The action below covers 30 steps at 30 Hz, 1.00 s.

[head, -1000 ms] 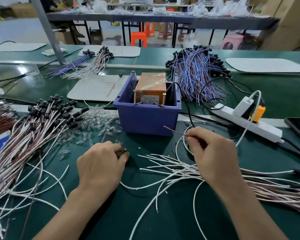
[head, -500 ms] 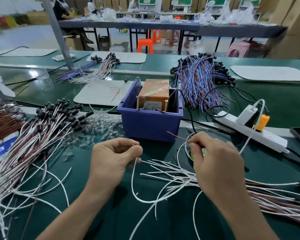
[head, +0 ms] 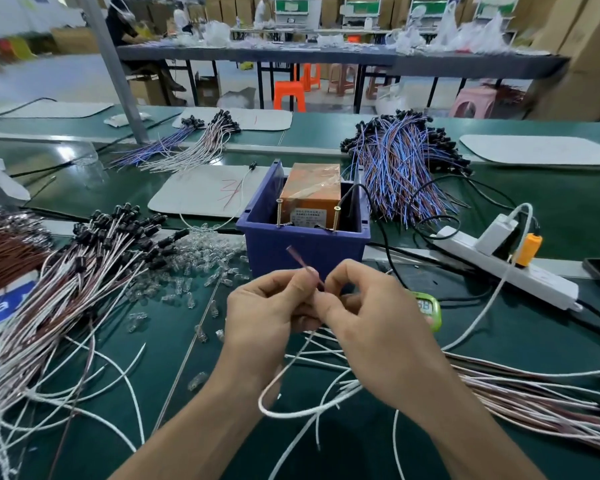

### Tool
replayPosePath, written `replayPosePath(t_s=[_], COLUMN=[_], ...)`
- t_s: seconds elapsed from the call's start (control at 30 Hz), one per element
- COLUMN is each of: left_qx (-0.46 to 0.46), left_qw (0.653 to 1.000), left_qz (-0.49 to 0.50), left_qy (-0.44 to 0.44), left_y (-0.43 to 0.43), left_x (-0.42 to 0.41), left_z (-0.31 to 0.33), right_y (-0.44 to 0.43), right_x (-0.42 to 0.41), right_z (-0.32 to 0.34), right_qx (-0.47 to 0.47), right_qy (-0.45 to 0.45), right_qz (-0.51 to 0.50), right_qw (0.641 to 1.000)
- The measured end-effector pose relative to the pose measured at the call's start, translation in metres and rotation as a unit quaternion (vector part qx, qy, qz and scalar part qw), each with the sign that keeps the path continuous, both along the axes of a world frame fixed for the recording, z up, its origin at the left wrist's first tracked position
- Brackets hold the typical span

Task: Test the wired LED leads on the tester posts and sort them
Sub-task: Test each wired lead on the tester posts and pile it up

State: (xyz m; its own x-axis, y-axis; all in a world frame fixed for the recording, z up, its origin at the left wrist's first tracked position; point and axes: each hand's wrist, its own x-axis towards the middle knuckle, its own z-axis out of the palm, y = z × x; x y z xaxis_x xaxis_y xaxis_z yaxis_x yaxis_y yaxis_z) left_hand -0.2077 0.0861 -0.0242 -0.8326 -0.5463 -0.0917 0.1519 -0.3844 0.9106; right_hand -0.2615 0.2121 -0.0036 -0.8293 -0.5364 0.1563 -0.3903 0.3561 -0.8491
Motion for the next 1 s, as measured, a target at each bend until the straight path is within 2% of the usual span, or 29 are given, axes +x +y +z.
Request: replayPosePath(t_s=[0.1,0.2,0.33,0.4,0.47,0.67,0.83,0.87,0.93,0.97,1.0], left_qx=[0.039,0.004,-0.151,-0.284,-0.352,-0.342,-0.311,-0.327,-0.407,-0.420,-0.393], left_qw=[0.999,1.000,0.988,0.956,0.932,0.939,0.947,0.940,0.905,0.901,0.917], left_qz=[0.007,0.000,0.028,0.070,0.080,0.011,0.069,0.080,0.089,0.071,0.034], left_qy=[-0.005,-0.006,-0.009,-0.032,-0.041,-0.023,-0.039,-0.054,-0.085,-0.081,-0.065], left_y=[-0.001,-0.002,-0.004,-0.009,-0.014,-0.024,-0.029,-0.030,-0.030,-0.029,-0.027], left_x=[-0.001,0.002,0.007,0.009,0.009,0.007,0.009,0.010,0.015,0.016,0.017], left_z=[-0.003,-0.005,-0.008,-0.012,-0.014,-0.017,-0.013,-0.012,-0.009,-0.007,-0.006], right_y=[-0.003,-0.001,0.001,0.003,0.004,0.003,0.008,0.008,0.005,0.003,0.000], right_x=[-0.005,-0.013,-0.018,-0.019,-0.020,-0.022,-0.031,-0.032,-0.032,-0.031,-0.029], right_z=[-0.005,-0.009,-0.011,-0.011,-0.010,-0.014,-0.010,-0.008,-0.004,-0.003,-0.001], right_qx=[-0.004,0.015,-0.053,-0.063,-0.058,-0.056,-0.092,-0.097,-0.098,-0.095,-0.091], right_qy=[-0.020,-0.091,-0.180,-0.181,-0.172,-0.121,-0.109,-0.109,-0.108,-0.108,-0.109], right_qz=[-0.027,0.002,0.039,0.032,0.031,-0.005,-0.042,-0.044,-0.039,-0.031,-0.020], right_qw=[0.999,0.996,0.981,0.981,0.983,0.991,0.989,0.988,0.989,0.989,0.990])
